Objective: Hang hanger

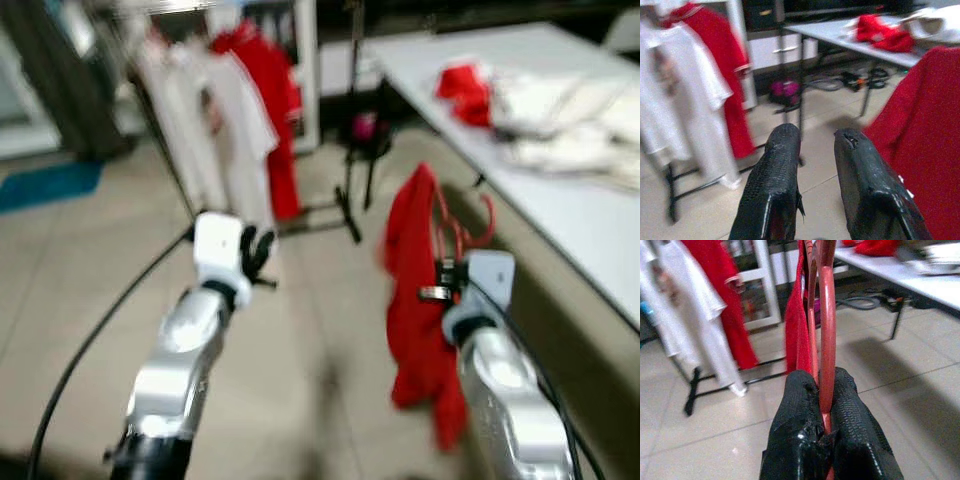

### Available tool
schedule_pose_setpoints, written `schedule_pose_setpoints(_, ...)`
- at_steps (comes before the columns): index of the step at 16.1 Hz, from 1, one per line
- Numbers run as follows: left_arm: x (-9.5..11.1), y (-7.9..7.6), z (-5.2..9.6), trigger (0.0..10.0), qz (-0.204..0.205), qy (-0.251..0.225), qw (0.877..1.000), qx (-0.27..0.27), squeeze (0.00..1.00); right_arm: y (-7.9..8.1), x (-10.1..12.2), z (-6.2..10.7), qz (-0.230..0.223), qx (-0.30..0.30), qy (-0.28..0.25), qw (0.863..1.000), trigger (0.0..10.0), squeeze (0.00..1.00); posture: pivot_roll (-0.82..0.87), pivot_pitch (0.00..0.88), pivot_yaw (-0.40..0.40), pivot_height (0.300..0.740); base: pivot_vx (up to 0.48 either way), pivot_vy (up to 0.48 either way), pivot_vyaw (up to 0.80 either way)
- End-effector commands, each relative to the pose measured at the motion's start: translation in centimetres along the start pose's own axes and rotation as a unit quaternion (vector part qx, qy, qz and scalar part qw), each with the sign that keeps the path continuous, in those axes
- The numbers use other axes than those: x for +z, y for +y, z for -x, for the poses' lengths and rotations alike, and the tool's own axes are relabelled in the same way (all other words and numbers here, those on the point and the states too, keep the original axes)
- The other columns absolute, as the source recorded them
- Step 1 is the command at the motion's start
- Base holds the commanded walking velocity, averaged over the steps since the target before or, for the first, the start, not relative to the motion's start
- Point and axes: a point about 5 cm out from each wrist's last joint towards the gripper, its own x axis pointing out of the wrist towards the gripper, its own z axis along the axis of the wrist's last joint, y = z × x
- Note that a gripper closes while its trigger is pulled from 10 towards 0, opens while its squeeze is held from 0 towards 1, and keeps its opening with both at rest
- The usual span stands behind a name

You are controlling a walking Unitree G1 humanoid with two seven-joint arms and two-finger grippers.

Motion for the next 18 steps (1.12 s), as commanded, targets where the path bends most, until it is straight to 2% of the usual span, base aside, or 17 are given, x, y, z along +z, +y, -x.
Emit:
schedule_pose_setpoints(1, 0.22, -0.24, -0.11, 10.0, -0.002, -0.005, 1.000, -0.006, 0.00, -0.27, 0.91, -0.10, 0.001, -0.007, -0.023, 1.000, 10.0, 0.00, 0.06, 0.032, 0.070, 0.740, 0.480, 0.000, 0.00)
schedule_pose_setpoints(4, 0.24, -0.12, -0.18, 10.0, -0.003, -0.006, 1.000, -0.007, 0.00, -0.32, 0.82, -0.23, 0.022, -0.010, -0.019, 1.000, 10.0, 0.00, 0.06, 0.023, 0.064, 0.740, 0.480, 0.000, 0.00)
schedule_pose_setpoints(7, 0.25, -0.05, -0.09, 10.0, -0.005, -0.008, 1.000, -0.004, 0.00, 0.21, 0.94, -0.52, 0.029, 0.009, -0.019, 0.999, 10.0, 0.00, 0.07, 0.015, 0.054, 0.740, 0.480, 0.000, 0.71)
schedule_pose_setpoints(10, 0.28, -0.04, 0.02, 10.0, -0.005, -0.011, 1.000, -0.002, 0.00, 0.27, 1.07, -0.63, 0.036, 0.009, -0.025, 0.999, 10.0, 0.00, 0.07, 0.018, 0.050, 0.740, 0.480, 0.000, 0.00)
schedule_pose_setpoints(13, 0.27, -0.02, 0.00, 10.0, -0.008, -0.014, 1.000, -0.001, 0.00, 0.28, 0.89, -0.71, 0.011, 0.014, -0.014, 1.000, 10.0, 0.00, 0.07, 0.027, 0.046, 0.740, 0.480, 0.000, 0.00)
schedule_pose_setpoints(15, 0.48, -0.03, -0.14, 10.0, -0.008, -0.018, 1.000, -0.002, 0.00, 0.16, 1.09, -0.85, 0.033, 0.011, -0.021, 0.999, 10.0, 0.00, 0.07, 0.031, 0.044, 0.740, 0.480, 0.000, 0.00)
schedule_pose_setpoints(18, 0.67, 0.01, -0.28, 10.0, -0.011, -0.022, 1.000, -0.002, 0.00, 0.19, 1.11, -0.96, 0.032, 0.014, -0.020, 0.999, 10.0, 0.00, 0.07, 0.034, 0.044, 0.740, 0.480, 0.000, 0.00)
